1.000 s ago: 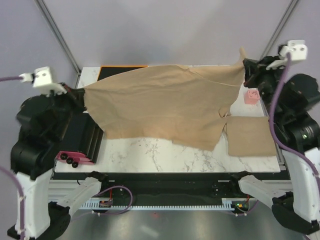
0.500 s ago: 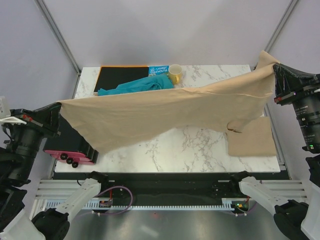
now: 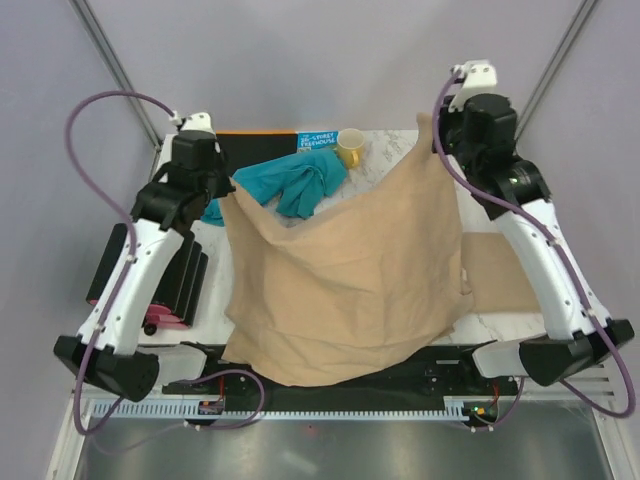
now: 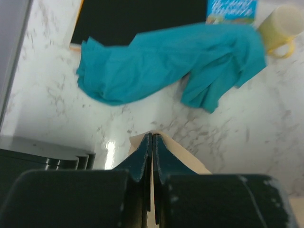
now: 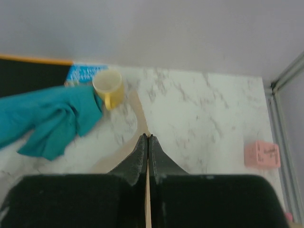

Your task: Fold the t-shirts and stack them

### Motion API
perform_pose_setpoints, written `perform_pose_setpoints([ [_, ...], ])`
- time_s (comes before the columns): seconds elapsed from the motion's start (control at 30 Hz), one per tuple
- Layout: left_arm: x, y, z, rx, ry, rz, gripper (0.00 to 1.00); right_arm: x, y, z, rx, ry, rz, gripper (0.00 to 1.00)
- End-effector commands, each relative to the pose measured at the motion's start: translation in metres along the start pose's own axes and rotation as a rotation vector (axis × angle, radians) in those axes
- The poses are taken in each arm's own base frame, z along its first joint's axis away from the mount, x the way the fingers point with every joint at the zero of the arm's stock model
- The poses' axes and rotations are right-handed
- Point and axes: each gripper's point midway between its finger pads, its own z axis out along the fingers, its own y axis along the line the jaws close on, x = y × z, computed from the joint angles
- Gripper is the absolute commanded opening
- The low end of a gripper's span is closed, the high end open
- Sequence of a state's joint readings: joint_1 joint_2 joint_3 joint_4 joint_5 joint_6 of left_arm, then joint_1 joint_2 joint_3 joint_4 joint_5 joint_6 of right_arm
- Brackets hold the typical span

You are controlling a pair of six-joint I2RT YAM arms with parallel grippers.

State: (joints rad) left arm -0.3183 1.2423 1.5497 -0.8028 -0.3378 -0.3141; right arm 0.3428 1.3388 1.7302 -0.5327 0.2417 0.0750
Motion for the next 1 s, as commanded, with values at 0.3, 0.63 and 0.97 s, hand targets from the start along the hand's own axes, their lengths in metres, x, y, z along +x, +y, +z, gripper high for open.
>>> perform_pose_setpoints([
  [0.3,0.060,0.030,0.072,-0.257,0.018,-0.072,0.02,0.123,-0.026,0.077,0.172,0.159,-0.032,0.00],
  [0.63,0.097,0.026,0.110,-0.284,0.146,0.009,0.02,0.201,-0.031,0.107,0.208,0.291,-0.063,0.00],
  [0.97,0.104,0.028,0.136,-0.348,0.177,0.057,0.02,0.242,-0.027,0.140,0.207,0.330,-0.074,0.00],
])
